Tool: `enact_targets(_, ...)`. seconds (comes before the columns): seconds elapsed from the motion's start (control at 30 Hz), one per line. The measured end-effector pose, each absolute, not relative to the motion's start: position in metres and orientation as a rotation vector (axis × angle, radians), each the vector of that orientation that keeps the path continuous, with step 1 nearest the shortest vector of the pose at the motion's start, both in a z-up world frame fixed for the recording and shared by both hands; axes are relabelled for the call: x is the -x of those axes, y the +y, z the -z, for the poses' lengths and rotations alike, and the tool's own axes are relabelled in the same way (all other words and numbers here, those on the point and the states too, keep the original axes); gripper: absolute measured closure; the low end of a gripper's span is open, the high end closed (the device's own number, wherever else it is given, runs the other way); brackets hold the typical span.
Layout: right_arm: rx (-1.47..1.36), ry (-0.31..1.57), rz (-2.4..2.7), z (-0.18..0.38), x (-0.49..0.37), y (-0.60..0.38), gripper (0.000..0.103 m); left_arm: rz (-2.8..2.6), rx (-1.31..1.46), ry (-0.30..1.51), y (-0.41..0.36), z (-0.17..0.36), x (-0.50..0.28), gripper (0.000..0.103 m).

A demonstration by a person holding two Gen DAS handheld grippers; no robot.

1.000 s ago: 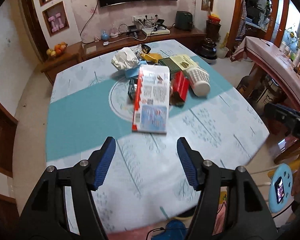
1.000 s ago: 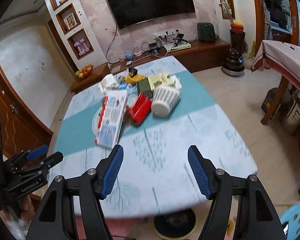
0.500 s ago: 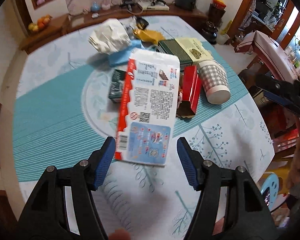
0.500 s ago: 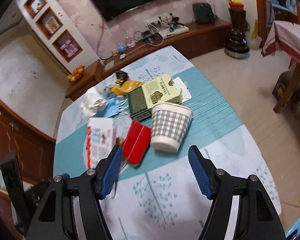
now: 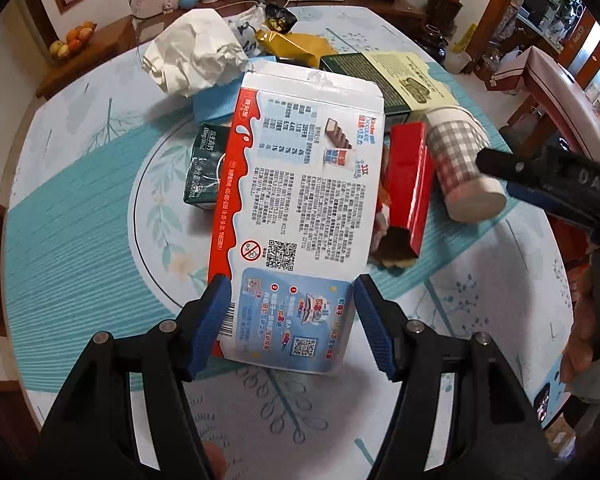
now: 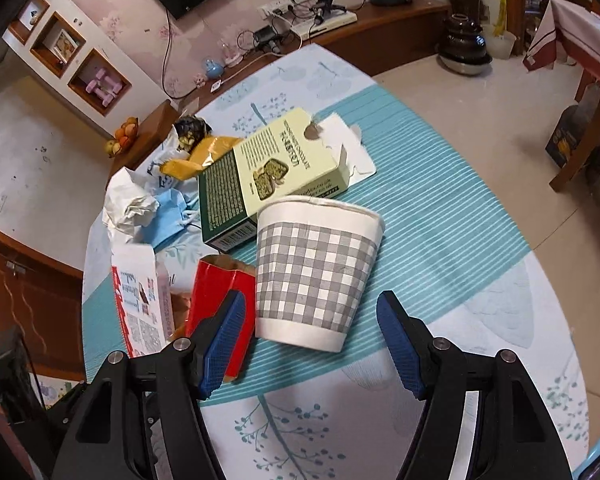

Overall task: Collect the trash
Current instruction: 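Grasp the Kinder chocolate box with the left tool while the right tool grasps the checked cup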

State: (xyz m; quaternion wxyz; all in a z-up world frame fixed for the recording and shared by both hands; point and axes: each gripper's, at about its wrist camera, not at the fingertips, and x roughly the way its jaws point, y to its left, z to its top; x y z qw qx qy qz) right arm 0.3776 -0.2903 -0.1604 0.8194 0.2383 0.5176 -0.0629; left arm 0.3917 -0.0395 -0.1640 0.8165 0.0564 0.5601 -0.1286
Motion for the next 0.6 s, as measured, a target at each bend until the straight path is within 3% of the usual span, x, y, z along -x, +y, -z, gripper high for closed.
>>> enact_targets(0.23,-0.531,1.144,0.136,0.187,-0.395,-0.286,0.034,0.247,-0.084,1.19,-0.033,0.166,-0.403,0.035)
enact_targets(0.6,-0.431,1.113,0.094,0.188,-0.381,-0.264,0.038,0.281,-0.051,1.197,-0.003,0.162,-0.411,0.035)
